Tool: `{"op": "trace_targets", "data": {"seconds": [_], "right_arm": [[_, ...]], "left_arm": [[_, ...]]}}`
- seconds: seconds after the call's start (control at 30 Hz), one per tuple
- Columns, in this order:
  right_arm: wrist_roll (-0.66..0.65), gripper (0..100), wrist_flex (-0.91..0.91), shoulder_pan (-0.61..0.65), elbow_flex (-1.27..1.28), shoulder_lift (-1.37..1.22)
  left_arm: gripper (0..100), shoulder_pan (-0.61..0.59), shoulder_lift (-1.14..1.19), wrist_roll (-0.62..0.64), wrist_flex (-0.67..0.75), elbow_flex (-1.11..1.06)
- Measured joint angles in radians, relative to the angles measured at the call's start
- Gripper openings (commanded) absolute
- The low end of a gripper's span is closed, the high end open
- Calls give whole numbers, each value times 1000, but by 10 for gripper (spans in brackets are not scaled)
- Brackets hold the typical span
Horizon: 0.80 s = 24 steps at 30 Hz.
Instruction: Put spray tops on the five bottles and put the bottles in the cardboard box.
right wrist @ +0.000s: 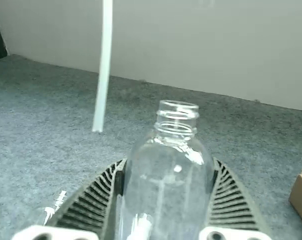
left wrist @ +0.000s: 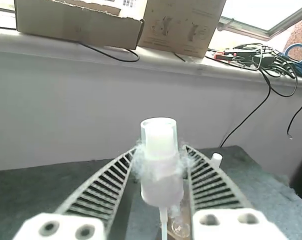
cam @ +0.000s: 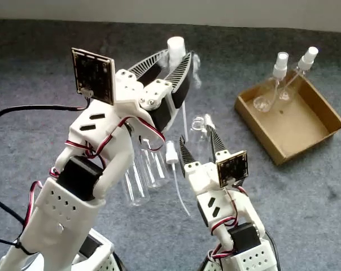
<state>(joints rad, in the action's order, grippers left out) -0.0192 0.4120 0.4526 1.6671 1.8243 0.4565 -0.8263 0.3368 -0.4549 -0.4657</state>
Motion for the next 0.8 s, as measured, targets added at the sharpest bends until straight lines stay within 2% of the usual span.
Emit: {"op": "trace_targets", "data": {"seconds": [0.3,0.8], "right_arm": [[0,142,0,0,0,0],[0,142,0,0,0,0]], "left_arm": [[10,2,0,2,71,-2],[10,2,0,9,422,-207]]}}
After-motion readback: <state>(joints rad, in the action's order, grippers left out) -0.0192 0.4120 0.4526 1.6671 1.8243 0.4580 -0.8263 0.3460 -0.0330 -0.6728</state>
